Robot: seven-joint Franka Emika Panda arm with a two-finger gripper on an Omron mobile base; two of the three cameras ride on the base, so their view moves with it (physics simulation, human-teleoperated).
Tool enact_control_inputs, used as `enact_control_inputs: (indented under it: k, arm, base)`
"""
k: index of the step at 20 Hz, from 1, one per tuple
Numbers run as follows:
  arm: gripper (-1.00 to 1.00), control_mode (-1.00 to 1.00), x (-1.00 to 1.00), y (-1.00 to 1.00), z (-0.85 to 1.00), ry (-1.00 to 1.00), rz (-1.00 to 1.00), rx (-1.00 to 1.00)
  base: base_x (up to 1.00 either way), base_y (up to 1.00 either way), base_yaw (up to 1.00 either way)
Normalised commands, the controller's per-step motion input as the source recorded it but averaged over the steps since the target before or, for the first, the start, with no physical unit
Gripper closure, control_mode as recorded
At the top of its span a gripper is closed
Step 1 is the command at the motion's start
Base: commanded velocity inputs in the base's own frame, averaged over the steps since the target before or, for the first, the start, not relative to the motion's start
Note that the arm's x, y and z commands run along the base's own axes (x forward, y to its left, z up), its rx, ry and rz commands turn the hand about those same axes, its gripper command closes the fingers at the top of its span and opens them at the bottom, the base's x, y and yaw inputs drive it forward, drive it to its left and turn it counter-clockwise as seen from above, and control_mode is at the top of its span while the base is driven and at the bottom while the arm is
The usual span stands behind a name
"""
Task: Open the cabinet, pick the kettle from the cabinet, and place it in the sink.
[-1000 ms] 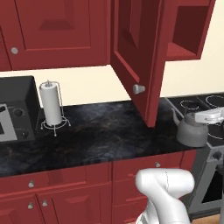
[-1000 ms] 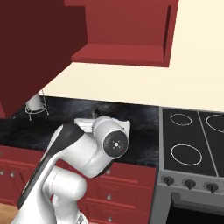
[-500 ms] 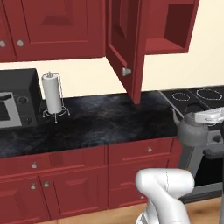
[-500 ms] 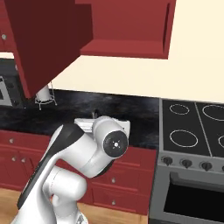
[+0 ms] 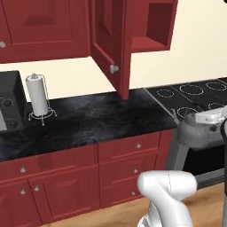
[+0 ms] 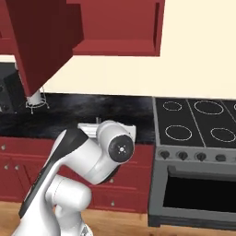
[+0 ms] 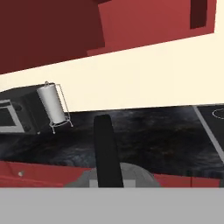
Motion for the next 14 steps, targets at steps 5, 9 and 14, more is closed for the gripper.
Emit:
enact_control_inputs:
  k: [5, 9, 14]
  arm:
    - [1.00, 1.00, 0.00, 0.00, 0.00, 0.00, 0.00, 0.00]
    - [1.00, 1.00, 0.00, 0.00, 0.00, 0.00, 0.00, 0.00]
    - [1.00, 1.00, 0.00, 0.00, 0.00, 0.00, 0.00, 0.00]
  base:
    - [-0.22, 0.07, -0.51]
    - [-0.14, 0.09, -0.56]
    - [-0.13, 0.06, -0.54]
